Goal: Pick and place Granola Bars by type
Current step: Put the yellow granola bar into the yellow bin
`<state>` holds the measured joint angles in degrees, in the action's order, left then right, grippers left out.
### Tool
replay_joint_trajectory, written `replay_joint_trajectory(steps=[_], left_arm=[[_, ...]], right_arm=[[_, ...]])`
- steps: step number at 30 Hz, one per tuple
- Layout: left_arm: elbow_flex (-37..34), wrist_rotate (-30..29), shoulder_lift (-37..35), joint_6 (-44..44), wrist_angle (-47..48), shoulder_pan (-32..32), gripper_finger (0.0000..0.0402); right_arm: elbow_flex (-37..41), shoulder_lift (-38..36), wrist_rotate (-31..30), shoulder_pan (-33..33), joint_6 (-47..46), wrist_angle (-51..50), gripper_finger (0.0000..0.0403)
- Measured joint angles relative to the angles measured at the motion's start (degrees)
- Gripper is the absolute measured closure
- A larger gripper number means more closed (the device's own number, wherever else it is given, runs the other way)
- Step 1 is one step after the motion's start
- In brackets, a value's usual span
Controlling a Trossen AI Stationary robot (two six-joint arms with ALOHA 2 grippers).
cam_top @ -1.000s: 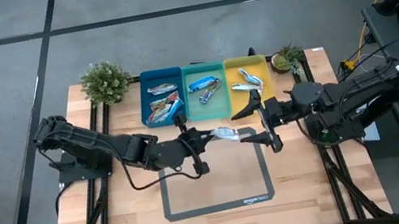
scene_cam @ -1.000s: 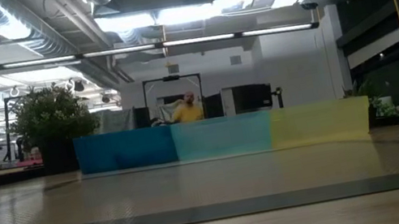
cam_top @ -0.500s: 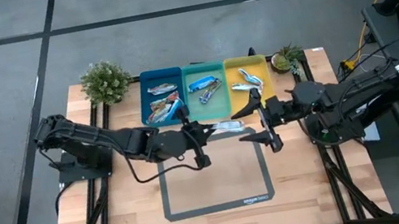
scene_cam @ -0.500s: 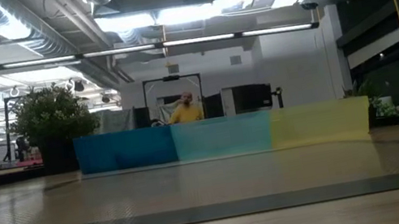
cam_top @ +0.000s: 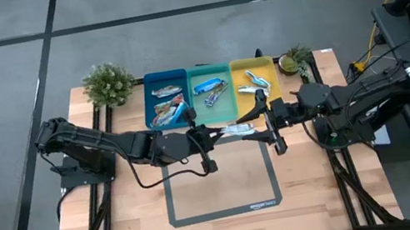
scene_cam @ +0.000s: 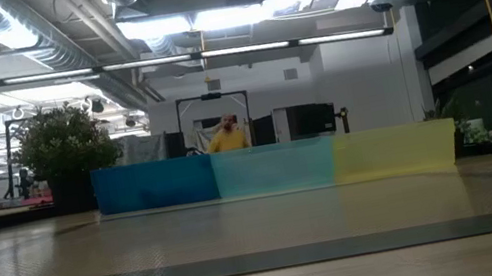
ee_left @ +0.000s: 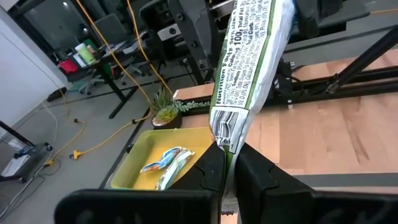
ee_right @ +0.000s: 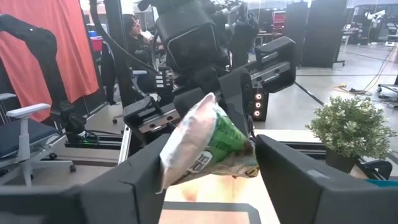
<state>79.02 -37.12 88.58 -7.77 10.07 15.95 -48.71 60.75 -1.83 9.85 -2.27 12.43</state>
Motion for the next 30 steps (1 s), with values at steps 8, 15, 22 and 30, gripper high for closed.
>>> replay_joint_trajectory(steps=[8, 15, 22, 30], left_arm=[[0.0, 0.73, 0.0, 1.1, 0.0, 0.0, 0.0388], [0.0, 0.82, 0.0, 1.6, -0.02, 0.02, 0.0363], [0.0, 1.91, 0.0, 2.65, 0.6, 0.72, 0.0313], [0.02, 3.2, -1.86, 7.41, 4.75, 4.68, 0.0221]], right_arm=[[0.0, 0.0, -0.02, 0.0, 1.15, 0.02, 0.023], [0.0, 0.0, -0.07, 0.0, 1.28, -0.02, 0.0303], [0.0, 0.0, -0.07, 0.0, 1.38, -0.01, 0.0338], [0.0, -0.04, -0.07, 0.01, 2.77, -0.22, 0.0341]])
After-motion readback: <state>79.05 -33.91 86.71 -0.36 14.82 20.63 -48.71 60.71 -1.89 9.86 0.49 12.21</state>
